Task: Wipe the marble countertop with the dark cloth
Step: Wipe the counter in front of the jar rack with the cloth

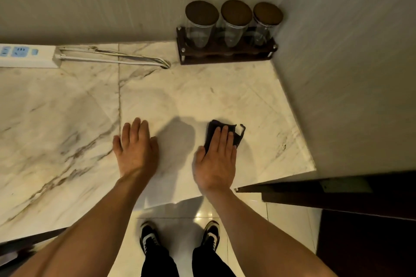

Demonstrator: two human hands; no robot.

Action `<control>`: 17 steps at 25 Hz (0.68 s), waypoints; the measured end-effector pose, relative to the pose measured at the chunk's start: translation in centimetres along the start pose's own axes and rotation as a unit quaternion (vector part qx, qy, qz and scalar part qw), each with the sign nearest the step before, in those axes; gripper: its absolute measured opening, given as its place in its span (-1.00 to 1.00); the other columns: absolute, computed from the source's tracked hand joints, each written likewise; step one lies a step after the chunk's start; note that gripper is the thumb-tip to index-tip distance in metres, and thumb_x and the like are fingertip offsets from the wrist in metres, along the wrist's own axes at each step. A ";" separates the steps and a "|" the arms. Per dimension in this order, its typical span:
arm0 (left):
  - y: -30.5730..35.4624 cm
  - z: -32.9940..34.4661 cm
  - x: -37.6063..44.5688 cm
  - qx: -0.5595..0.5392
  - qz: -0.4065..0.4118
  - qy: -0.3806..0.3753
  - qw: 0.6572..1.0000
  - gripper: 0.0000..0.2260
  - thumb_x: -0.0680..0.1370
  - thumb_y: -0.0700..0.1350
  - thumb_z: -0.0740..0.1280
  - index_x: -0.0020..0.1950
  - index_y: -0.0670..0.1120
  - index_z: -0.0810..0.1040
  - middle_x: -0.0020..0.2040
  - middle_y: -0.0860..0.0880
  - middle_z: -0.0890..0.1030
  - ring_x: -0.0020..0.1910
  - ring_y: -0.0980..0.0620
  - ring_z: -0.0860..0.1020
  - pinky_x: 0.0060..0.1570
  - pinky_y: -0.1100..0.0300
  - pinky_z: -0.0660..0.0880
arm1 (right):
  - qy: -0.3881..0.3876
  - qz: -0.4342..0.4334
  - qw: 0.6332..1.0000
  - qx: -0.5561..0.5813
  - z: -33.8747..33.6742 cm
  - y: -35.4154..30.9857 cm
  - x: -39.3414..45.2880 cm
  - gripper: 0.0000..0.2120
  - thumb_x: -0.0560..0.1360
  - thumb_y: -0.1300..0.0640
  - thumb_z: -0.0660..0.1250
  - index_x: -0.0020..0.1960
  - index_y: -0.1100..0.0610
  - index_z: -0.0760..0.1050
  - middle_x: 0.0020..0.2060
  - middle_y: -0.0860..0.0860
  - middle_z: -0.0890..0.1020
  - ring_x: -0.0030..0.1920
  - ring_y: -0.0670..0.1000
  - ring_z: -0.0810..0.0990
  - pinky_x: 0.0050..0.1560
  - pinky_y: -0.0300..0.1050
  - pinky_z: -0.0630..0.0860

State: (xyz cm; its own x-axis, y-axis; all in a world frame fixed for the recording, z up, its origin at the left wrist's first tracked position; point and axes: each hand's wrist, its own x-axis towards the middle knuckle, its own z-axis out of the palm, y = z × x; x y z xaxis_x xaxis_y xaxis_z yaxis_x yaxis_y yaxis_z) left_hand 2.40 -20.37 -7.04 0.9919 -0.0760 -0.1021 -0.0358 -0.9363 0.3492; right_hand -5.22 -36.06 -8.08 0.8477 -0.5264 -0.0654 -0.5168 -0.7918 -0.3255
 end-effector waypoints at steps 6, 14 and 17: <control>3.8 0.4 -1.3 -0.032 0.028 0.020 0.999 -0.60 0.57 -0.15 0.11 0.42 -0.13 0.26 0.52 -0.15 0.22 0.51 -0.16 0.06 0.47 -0.16 -0.07 | -0.026 -0.089 0.995 -0.021 -1.1 2.3 -0.9 -0.39 0.57 -0.04 0.01 0.55 0.15 -0.03 0.55 0.11 0.04 0.54 0.08 -0.07 0.51 0.04 -0.09; 8.7 2.5 -1.2 -0.079 0.016 0.031 0.996 -0.63 0.57 -0.13 0.03 0.35 -0.15 0.33 0.42 -0.14 0.37 0.44 -0.16 0.23 0.40 -0.18 0.13 | -0.106 -0.296 0.948 -0.052 -4.2 7.6 0.8 -0.40 0.57 -0.08 0.04 0.54 0.14 0.06 0.55 0.06 0.07 0.54 0.02 -0.06 0.50 0.04 0.03; 9.0 3.5 -1.4 -0.075 0.003 0.031 0.997 -0.60 0.61 -0.08 0.01 0.44 -0.11 0.28 0.51 -0.10 0.27 0.52 -0.09 0.08 0.48 -0.10 -0.06 | -0.134 -0.357 0.921 -0.076 -5.0 8.9 2.4 -0.41 0.58 -0.09 0.03 0.54 0.11 0.05 0.55 0.03 0.04 0.54 -0.01 -0.09 0.50 0.04 0.05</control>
State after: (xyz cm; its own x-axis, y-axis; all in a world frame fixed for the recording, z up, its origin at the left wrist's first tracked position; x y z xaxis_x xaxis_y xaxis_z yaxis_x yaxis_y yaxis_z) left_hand 0.25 -29.91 -6.98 0.9976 -0.0548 -0.0433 -0.0269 -0.8737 0.4857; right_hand -8.41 -45.88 -6.38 0.9666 0.2249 -0.1231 0.1907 -0.9517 -0.2407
